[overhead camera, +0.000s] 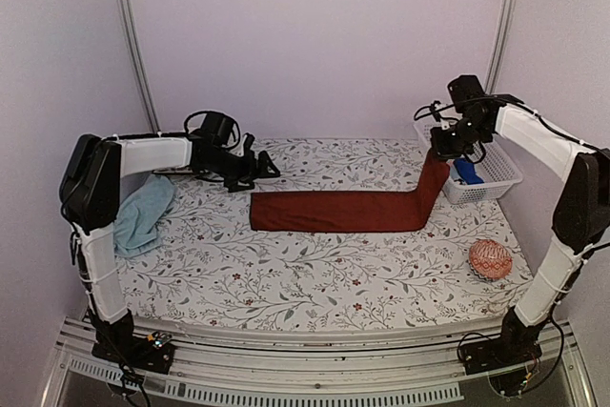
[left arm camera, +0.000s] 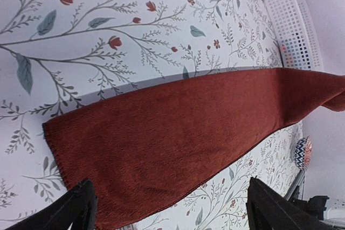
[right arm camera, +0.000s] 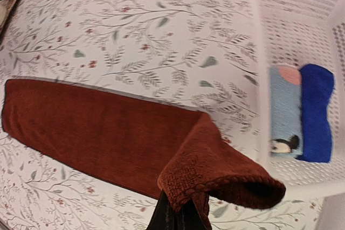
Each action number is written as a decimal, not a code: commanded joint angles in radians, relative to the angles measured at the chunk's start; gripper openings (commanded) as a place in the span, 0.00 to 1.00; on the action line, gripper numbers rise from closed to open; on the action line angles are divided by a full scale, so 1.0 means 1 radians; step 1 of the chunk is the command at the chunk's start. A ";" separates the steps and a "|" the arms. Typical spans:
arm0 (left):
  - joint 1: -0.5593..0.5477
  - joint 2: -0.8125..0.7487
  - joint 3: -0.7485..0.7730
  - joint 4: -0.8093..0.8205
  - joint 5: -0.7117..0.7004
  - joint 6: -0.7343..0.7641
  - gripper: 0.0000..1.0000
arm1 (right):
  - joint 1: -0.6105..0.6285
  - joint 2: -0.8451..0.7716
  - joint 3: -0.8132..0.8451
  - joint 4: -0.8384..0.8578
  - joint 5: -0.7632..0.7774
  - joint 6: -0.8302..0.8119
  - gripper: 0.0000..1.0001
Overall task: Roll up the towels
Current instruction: Fold the towel at the center of the board.
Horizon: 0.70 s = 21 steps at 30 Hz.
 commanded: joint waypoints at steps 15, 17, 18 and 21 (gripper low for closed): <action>0.129 -0.209 -0.199 -0.031 -0.080 0.083 0.97 | 0.418 0.404 0.419 0.131 -0.255 0.121 0.02; 0.137 -0.220 -0.212 -0.033 -0.086 0.088 0.97 | 0.445 0.459 0.474 0.129 -0.271 0.119 0.02; 0.144 -0.227 -0.218 -0.033 -0.087 0.091 0.97 | 0.457 0.478 0.500 0.127 -0.280 0.118 0.02; 0.159 -0.242 -0.240 -0.030 -0.085 0.094 0.97 | 0.485 0.522 0.558 0.132 -0.301 0.120 0.02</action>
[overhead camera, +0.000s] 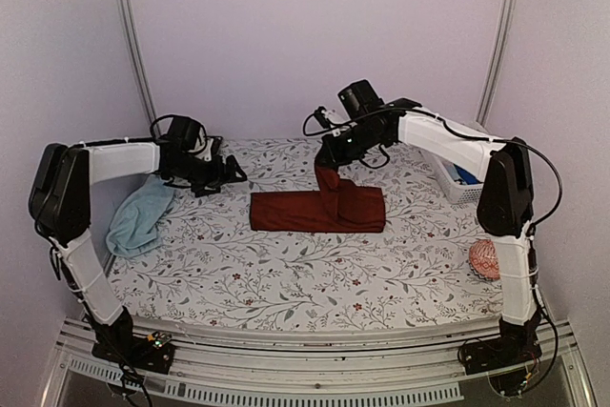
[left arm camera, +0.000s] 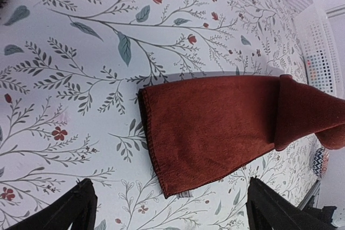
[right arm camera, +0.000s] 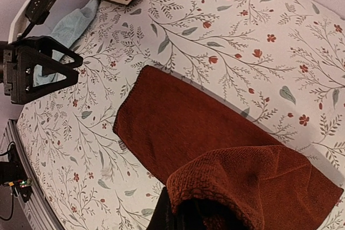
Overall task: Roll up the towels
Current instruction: Fold the towel at the center of the board.
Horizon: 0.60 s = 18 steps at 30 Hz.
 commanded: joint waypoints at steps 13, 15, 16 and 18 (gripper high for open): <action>0.040 -0.051 -0.059 0.027 0.006 0.020 0.97 | 0.055 0.106 0.087 0.036 -0.039 -0.023 0.02; 0.041 -0.049 -0.059 0.033 0.009 0.013 0.97 | 0.054 0.115 0.085 0.052 -0.049 -0.017 0.02; 0.041 -0.047 -0.059 0.035 0.011 0.011 0.97 | 0.054 0.121 0.085 0.061 -0.058 -0.015 0.02; 0.040 -0.046 -0.059 0.040 0.015 0.010 0.97 | 0.057 0.132 0.085 0.083 -0.064 -0.008 0.02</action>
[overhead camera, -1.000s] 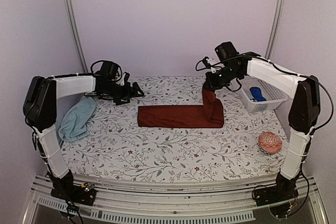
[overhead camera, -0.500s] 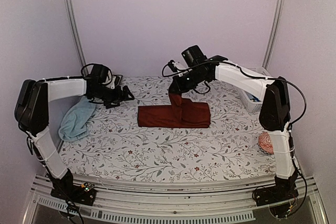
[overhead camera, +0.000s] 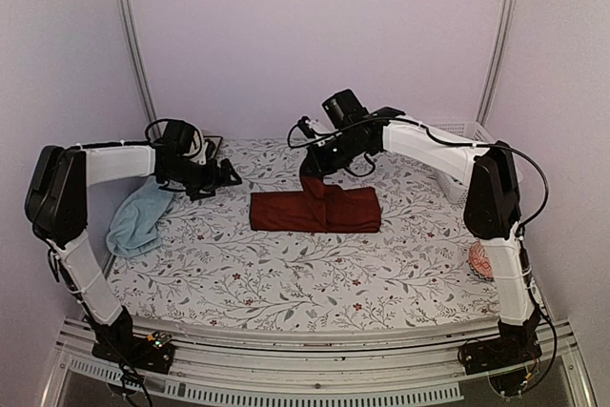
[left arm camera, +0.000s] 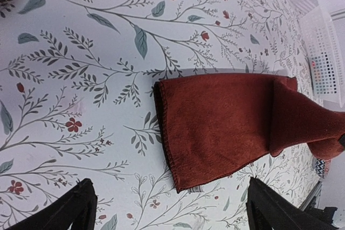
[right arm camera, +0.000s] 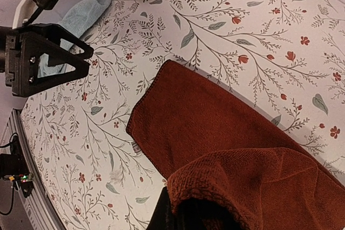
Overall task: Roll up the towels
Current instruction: Fold the towel at the center of the board.
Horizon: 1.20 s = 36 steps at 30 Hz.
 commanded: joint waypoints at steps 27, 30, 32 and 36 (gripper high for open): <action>0.008 0.004 0.000 0.021 0.024 0.009 0.97 | 0.043 0.183 0.077 0.209 -0.179 0.038 0.17; 0.009 0.008 0.003 0.022 0.025 0.005 0.97 | 0.048 0.177 0.078 0.225 -0.258 0.026 0.27; 0.009 0.014 0.009 0.024 0.029 -0.002 0.97 | 0.047 0.168 0.077 0.233 -0.300 0.027 0.33; 0.004 0.036 0.033 0.034 0.050 -0.021 0.97 | 0.042 0.135 0.061 0.227 -0.353 -0.010 0.42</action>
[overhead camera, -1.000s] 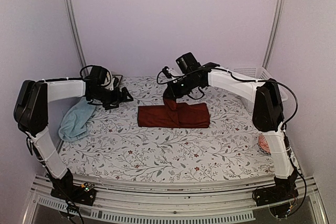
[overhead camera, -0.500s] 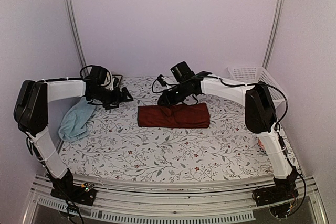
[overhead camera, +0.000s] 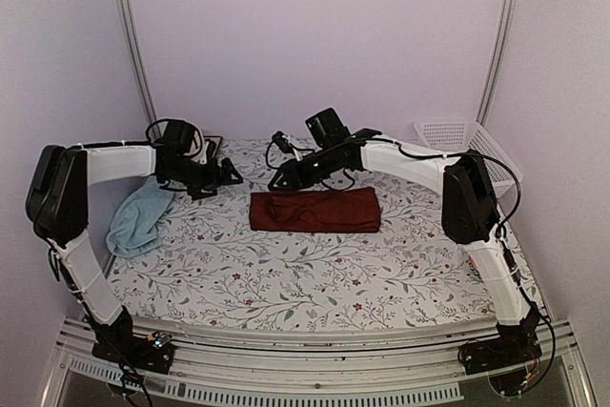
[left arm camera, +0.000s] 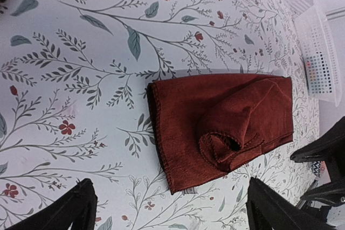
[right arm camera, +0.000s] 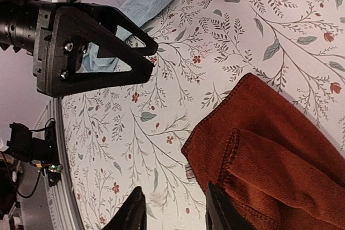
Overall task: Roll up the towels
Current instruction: Fold the towel at the center of the board, then adjust the towel at the center of the board.
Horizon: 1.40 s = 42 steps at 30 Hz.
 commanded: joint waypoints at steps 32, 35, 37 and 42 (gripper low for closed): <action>-0.264 0.298 0.273 0.000 -0.075 0.912 0.76 | -0.375 -0.550 -0.559 -0.017 0.098 -0.164 0.68; -0.268 0.301 0.264 0.011 -0.117 0.912 0.70 | -0.377 -0.537 -0.545 -0.022 0.091 -0.164 0.68; -0.269 0.309 0.262 0.013 -0.137 0.913 0.62 | -0.380 -0.534 -0.544 -0.021 0.087 -0.163 0.68; -0.272 0.304 0.252 0.013 -0.131 0.913 0.44 | -0.383 -0.529 -0.547 -0.019 0.086 -0.158 0.68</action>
